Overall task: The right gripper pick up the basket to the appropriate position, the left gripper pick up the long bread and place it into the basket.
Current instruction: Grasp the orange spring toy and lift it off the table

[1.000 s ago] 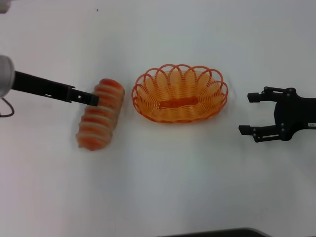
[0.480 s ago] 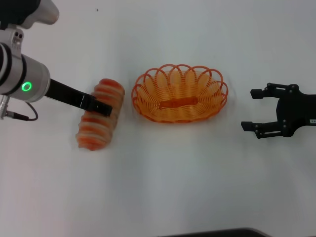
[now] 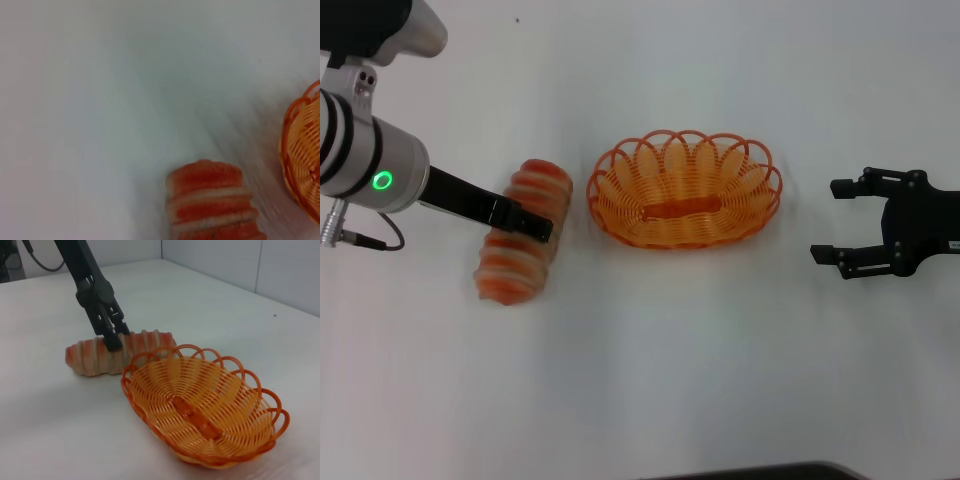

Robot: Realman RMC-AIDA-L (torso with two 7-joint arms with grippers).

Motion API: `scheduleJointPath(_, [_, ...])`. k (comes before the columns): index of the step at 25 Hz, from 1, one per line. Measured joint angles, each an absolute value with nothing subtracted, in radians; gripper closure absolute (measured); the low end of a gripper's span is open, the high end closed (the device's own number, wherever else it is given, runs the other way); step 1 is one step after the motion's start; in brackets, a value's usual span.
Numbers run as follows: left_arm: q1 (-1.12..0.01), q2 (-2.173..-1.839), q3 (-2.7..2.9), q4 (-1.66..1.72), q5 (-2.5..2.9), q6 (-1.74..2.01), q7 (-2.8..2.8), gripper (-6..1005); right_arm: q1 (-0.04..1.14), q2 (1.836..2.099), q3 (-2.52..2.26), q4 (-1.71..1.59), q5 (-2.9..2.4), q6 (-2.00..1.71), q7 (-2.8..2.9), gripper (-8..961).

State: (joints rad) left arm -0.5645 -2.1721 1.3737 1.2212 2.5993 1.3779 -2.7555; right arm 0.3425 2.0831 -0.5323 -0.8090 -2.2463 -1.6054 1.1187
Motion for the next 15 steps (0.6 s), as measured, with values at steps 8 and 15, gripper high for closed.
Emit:
scheduleJointPath(8, [-0.565, -2.172, 1.386, 1.212, 2.596, 1.39, -2.758, 100, 0.345, 2.083, -0.532, -0.809, -2.247, -1.603, 1.117, 27])
scheduleJointPath(15, [-0.579, -2.172, 1.389, 1.174, 2.595, 1.396, -2.759, 110, 0.345, 2.085, -0.542, -0.808, -2.247, -1.603, 1.12, 28])
